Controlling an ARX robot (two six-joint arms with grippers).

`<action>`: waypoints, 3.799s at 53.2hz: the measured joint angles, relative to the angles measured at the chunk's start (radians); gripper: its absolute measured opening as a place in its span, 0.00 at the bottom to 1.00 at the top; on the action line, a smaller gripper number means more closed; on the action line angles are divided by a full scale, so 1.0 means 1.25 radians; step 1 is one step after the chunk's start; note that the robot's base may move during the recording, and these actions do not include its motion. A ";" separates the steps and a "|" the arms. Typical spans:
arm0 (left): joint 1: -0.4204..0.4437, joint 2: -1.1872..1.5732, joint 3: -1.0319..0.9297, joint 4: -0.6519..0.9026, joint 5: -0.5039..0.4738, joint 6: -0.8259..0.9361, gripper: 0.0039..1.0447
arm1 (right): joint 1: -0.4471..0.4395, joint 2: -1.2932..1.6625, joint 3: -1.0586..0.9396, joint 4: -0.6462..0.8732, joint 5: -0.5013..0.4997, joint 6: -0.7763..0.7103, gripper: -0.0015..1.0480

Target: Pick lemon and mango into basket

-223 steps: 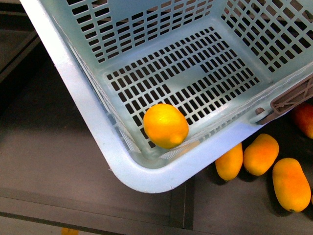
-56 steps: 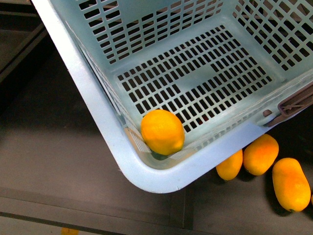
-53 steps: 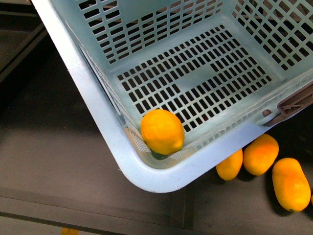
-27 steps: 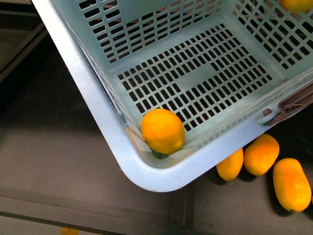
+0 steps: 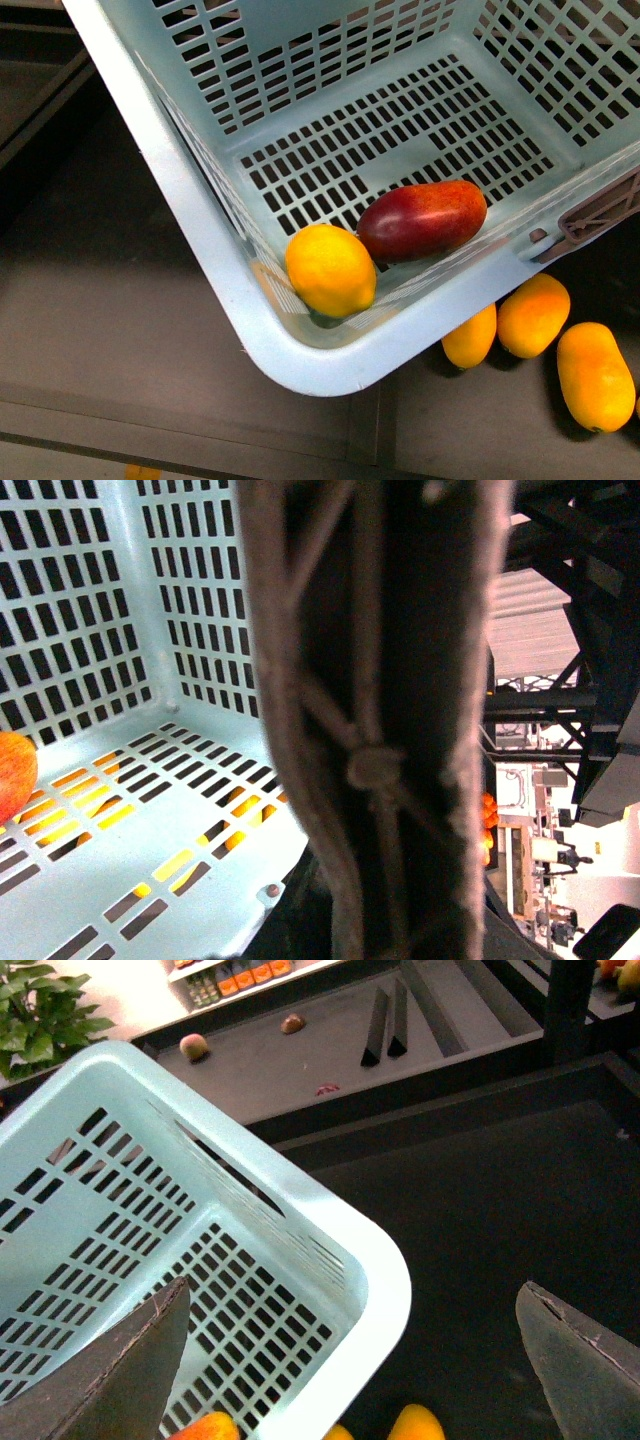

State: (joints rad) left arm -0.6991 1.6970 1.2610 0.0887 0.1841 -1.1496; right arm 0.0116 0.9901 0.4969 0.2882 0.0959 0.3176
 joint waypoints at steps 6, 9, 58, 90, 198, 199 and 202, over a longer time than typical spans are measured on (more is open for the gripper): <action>0.000 0.000 0.000 0.000 0.001 0.001 0.05 | -0.004 -0.006 -0.033 0.079 -0.040 -0.044 0.86; 0.000 0.000 0.000 0.000 0.003 0.000 0.05 | -0.006 -0.013 -0.076 0.176 -0.068 -0.109 0.77; 0.000 0.000 0.000 0.000 0.001 0.000 0.05 | -0.008 -0.414 -0.366 0.112 -0.077 -0.250 0.02; 0.000 0.000 0.000 0.000 0.001 0.000 0.05 | -0.008 -0.584 -0.384 -0.022 -0.076 -0.250 0.02; 0.248 0.297 0.259 -0.086 -0.384 -0.169 0.05 | -0.008 -0.788 -0.383 -0.229 -0.077 -0.251 0.92; 0.251 0.300 0.262 -0.083 -0.380 -0.172 0.05 | -0.008 -0.788 -0.383 -0.229 -0.076 -0.251 0.92; 0.260 0.313 0.274 -0.074 -0.364 -0.181 0.05 | -0.008 -0.788 -0.383 -0.229 -0.076 -0.251 0.92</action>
State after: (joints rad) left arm -0.3737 2.0884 1.6035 -0.0036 -0.2707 -1.3758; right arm 0.0021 0.0051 0.0177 0.0013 0.0006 0.0032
